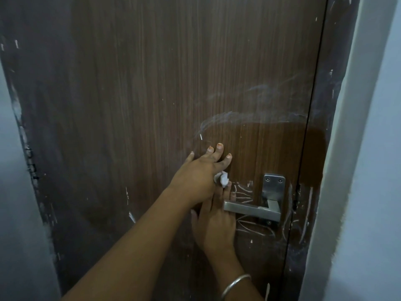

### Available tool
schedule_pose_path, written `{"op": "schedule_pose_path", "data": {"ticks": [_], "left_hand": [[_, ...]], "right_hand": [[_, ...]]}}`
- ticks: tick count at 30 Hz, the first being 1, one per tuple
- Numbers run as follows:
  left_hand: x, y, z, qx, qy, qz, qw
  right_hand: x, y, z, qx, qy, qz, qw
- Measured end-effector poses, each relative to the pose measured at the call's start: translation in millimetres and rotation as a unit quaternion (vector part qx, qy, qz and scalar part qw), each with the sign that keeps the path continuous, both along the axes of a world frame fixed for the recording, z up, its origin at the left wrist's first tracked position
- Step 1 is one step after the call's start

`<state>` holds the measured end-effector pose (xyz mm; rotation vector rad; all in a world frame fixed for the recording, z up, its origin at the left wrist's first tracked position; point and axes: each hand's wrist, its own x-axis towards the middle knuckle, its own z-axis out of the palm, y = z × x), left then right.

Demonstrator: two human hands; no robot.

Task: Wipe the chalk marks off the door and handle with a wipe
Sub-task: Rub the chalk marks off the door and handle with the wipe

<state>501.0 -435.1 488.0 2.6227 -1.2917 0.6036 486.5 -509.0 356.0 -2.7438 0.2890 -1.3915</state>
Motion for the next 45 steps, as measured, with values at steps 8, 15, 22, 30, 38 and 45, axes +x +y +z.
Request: {"op": "schedule_pose_path", "data": {"ticks": [8, 15, 22, 30, 38, 45], "left_hand": [[3, -2, -4, -0.006, -0.007, 0.006, 1.0], [-3, -4, -4, 0.011, 0.006, 0.033, 0.999], [-8, -7, -4, 0.002, 0.008, 0.05, 0.999], [-19, -15, -5, 0.002, 0.005, 0.075, 0.997], [-43, -40, -15, 0.01, -0.03, 0.163, 0.986], [-55, -59, -37, -0.094, -0.039, 0.026, 0.994]], "right_hand": [[0, -5, 0, -0.039, -0.033, -0.008, 0.999], [-12, -23, -25, -0.184, -0.1, 0.109, 0.972], [-80, -54, -38, -0.184, -0.12, 0.206, 0.954], [-131, -94, 20, 0.068, -0.223, 0.04, 0.972], [-108, -101, 54, 0.09, -0.223, -0.005, 0.971], [-100, -114, 33, 0.045, -0.14, -0.024, 0.989]]}}
